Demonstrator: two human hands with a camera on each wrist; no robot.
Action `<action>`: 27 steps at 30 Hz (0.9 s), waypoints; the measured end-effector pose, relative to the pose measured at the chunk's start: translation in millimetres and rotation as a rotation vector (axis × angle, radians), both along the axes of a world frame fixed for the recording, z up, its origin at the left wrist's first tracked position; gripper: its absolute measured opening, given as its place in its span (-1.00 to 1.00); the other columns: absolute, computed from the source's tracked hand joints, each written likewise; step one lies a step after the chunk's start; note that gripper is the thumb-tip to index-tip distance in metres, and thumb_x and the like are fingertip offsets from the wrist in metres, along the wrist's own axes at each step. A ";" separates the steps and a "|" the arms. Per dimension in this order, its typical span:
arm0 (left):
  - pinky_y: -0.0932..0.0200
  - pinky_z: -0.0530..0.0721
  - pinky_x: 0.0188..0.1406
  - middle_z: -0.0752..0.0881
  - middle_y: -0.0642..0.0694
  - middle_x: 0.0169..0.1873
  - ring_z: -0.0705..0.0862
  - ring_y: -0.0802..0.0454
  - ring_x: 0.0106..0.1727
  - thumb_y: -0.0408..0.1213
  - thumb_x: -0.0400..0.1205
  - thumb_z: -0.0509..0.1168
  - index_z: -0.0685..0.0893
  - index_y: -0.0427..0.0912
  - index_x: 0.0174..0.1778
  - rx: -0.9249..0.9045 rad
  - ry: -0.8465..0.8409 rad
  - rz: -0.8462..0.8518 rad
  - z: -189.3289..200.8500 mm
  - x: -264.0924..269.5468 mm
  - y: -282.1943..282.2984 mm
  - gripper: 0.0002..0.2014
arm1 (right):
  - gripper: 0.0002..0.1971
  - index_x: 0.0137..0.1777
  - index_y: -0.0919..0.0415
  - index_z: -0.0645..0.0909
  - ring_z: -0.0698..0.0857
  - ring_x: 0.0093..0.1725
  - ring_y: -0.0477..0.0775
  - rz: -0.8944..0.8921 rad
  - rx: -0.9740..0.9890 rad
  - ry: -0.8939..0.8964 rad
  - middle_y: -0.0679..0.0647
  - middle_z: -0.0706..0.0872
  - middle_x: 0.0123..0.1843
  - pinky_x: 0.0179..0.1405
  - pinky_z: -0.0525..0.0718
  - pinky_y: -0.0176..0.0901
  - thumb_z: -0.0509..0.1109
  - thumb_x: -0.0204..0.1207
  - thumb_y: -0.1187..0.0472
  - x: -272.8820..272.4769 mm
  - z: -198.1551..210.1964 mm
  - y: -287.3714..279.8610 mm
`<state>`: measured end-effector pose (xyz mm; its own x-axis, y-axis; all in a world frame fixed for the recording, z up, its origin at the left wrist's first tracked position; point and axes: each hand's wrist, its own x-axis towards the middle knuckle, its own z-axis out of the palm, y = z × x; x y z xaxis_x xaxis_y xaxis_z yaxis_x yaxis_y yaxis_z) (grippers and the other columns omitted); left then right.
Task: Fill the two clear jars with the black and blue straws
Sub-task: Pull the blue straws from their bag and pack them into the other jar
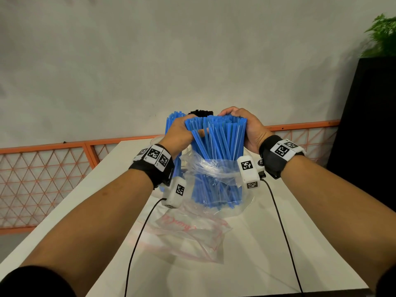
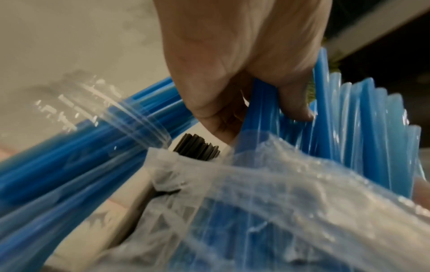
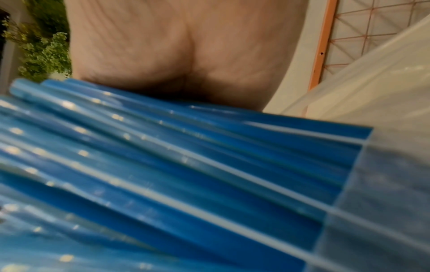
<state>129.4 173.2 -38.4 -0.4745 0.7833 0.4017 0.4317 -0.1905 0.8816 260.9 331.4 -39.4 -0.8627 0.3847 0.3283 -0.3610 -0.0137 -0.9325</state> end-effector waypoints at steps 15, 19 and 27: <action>0.13 0.76 -0.26 0.78 -0.29 -0.21 0.79 -0.10 -0.24 -0.30 0.63 0.45 0.69 -0.40 0.00 0.050 -0.049 0.110 21.0 -1.7 -9.9 -0.80 | -0.74 -0.03 0.17 0.60 0.62 -0.01 0.18 -0.039 0.016 -0.021 0.25 0.63 0.06 0.14 0.56 0.08 0.08 0.65 0.14 2.5 2.1 -1.0; 0.05 0.79 -0.26 0.77 -0.23 -0.26 0.80 -0.07 -0.28 -0.30 0.66 0.41 0.64 -0.32 0.01 0.137 -0.099 0.137 38.2 -3.3 -15.2 -0.85 | -0.73 -0.04 0.16 0.61 0.65 -0.08 0.11 -0.045 0.016 -0.023 0.18 0.67 -0.01 0.04 0.60 0.01 0.07 0.66 0.14 3.1 2.3 -1.5; -0.16 0.83 -0.08 0.79 -0.21 -0.29 0.83 -0.22 -0.19 -0.31 0.70 0.35 0.60 -0.30 0.04 0.325 -0.116 0.148 75.3 -8.0 -29.0 -0.88 | -0.74 -0.06 0.14 0.62 0.64 -0.07 0.13 -0.066 0.026 -0.025 0.15 0.68 -0.05 0.10 0.58 0.05 0.10 0.64 0.13 0.9 2.3 -1.5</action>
